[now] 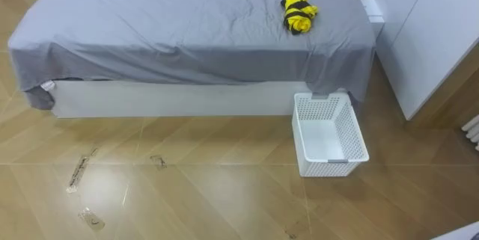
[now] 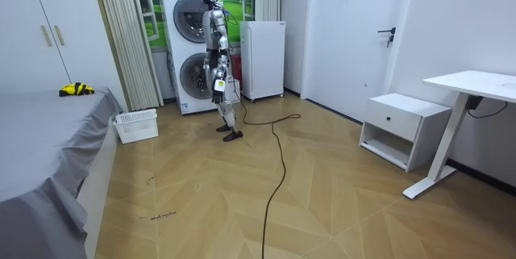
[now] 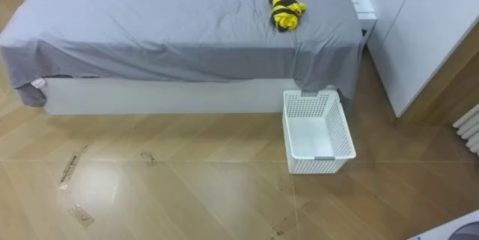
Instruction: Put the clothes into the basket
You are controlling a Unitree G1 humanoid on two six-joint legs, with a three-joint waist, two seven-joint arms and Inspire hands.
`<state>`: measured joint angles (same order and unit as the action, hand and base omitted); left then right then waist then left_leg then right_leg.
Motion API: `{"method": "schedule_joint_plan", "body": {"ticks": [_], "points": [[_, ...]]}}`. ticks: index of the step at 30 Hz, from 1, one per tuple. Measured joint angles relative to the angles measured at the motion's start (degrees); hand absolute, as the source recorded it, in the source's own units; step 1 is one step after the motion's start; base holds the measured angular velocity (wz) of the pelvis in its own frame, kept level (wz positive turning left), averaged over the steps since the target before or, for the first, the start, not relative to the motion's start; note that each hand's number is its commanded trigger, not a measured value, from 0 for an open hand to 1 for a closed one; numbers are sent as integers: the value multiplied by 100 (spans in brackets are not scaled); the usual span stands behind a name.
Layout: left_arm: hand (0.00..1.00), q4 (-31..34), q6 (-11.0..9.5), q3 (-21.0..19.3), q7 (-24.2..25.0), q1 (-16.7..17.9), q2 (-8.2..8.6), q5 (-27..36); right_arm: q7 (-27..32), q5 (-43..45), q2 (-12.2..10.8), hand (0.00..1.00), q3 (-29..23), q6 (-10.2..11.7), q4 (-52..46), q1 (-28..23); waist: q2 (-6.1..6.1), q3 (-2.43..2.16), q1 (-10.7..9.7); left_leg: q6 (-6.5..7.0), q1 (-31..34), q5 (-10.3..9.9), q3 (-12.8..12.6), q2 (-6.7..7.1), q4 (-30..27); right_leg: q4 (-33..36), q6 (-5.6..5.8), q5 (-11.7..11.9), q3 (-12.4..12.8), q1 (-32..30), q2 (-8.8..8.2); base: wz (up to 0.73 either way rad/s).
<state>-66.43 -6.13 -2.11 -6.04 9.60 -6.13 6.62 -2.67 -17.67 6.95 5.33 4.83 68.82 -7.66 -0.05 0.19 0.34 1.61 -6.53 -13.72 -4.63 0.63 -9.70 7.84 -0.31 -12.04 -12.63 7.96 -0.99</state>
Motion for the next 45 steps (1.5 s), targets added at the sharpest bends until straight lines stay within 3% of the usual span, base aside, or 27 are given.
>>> {"method": "schedule_joint_plan", "body": {"ticks": [21, 24, 27, 28, 29, 30, 31, 32, 34, 35, 36, 38, 39, 40, 41, 42, 43, 45], "points": [[0, 21, 11, 5, -6, 17, -16, -43, -184, -97, -2, 0, -44, -30, 23, 0, -8, -10, -12, 0, 89, 0, -1, -3, -67, 41, 0, 0, 31, -57, -2, 0], [0, 27, 48, -19, -5, 44, -10, -20, -196, -82, -2, 0, -43, -117, 32, 62, -10, -3, 50, -21, 99, -13, -178, -85, -256, 106, -10, -6, 141, -109, 8, -19], [0, 65, 81, -156, 5, 38, -9, 28, -262, -66, -1, 0, -44, -121, 13, 113, 0, 14, 84, -125, 454, -295, -285, -213, -1058, 414, -96, -221, 148, -258, 47, -13], [0, 71, 82, -254, 0, 13, -16, 97, -298, -109, -2, 0, -45, -122, 40, 92, -2, 25, 96, -166, 693, -341, -363, -293, -1615, 563, -142, -338, 166, -323, 48, -8], [0, 88, 81, -349, -1, 25, -35, 208, -324, -112, 7, 0, -51, -123, 50, 56, -32, 32, 146, -167, 901, -341, -491, -379, -2179, 692, -209, -434, 194, -328, 60, -11], [0, 111, 81, -392, -5, 56, -41, 244, -344, -107, 11, 0, -57, -122, 47, 48, -54, 44, 159, -167, 1024, -341, -509, -440, -2501, 726, -258, -481, 234, -318, 60, -12], [0, 139, 64, -465, -2, 100, -46, 345, -370, -106, 15, 0, -60, -121, 49, 37, -15, 38, 154, -149, 1359, -251, -474, -576, -3186, 748, -319, -523, 312, -266, 153, 0], [0, 146, 20, -465, 1, 103, -53, 611, -374, -168, 18, 0, -78, -123, 49, 16, -23, 33, 126, -103, 1715, -277, -383, -569, -3498, 807, -386, -593, 403, -205, 191, 15], [0, 213, -18, -400, -9, 91, -44, 843, -333, -294, 34, 0, -130, -164, 46, -9, -41, 37, 128, -65, 2221, -290, -421, -402, -3036, 886, -410, -714, 479, -205, 161, 18], [0, 236, -33, -328, -58, 194, -49, 905, -315, -290, 40, 0, -151, -195, 47, -6, -85, 20, 153, -181, 2475, -147, -463, -250, -2333, 909, -393, -786, 543, -202, 87, -9], [0, 232, -36, -324, -111, 274, -44, 912, -314, -290, 41, 0, -149, -197, 44, -3, -87, 19, 181, -207, 2584, 0, -459, -212, -1912, 908, -382, -820, 574, -180, 66, -38], [0, 187, -13, -329, -268, 562, -22, 887, -307, -285, 30, 0, -144, -270, 43, -7, -78, 29, 203, -183, 2913, 804, -461, -215, -858, 865, -314, -999, 591, -34, -11, -39], [0, 178, -7, -329, -287, 602, -14, 886, -296, -286, 33, 0, -144, -300, 42, -6, -89, 36, 191, -166, 2950, 1010, -464, -214, -727, 854, -285, -1052, 614, 7, -24, -19], [0, 161, -5, -329, -292, 655, 15, 885, -267, -287, 35, 0, -153, -351, 43, -10, -128, 30, 177, -51, 2988, 1433, -475, -156, -604, 788, -179, -1130, 658, 149, -101, -5], [0, 155, -7, -330, -282, 655, 46, 863, -232, -263, 44, 0, -158, -356, 41, -5, -197, 32, 171, 156, 2999, 1741, -493, -8, -631, 708, -98, -1216, 753, 229, -207, 0], [0, 154, -11, -329, -261, 648, 51, 843, -230, -240, 47, 0, -162, -349, 41, 4, -225, 18, 167, 231, 3007, 1773, -511, 74, -720, 654, -71, -1245, 806, 242, -276, 0], [0, 153, -30, -333, -227, 579, 45, 819, -233, -235, 45, 0, -186, -337, 50, 14, -332, 28, 165, 347, 3109, 1486, -639, 162, -1071, 556, -2, -1272, 802, 306, -418, 0], [0, 156, -43, -321, -214, 463, 47, 833, -198, -217, 40, 0, -252, -241, 29, 81, -326, 48, 159, 383, 3273, 1073, -712, 176, -1674, 584, 149, -1191, 844, 377, -524, -8]]}}
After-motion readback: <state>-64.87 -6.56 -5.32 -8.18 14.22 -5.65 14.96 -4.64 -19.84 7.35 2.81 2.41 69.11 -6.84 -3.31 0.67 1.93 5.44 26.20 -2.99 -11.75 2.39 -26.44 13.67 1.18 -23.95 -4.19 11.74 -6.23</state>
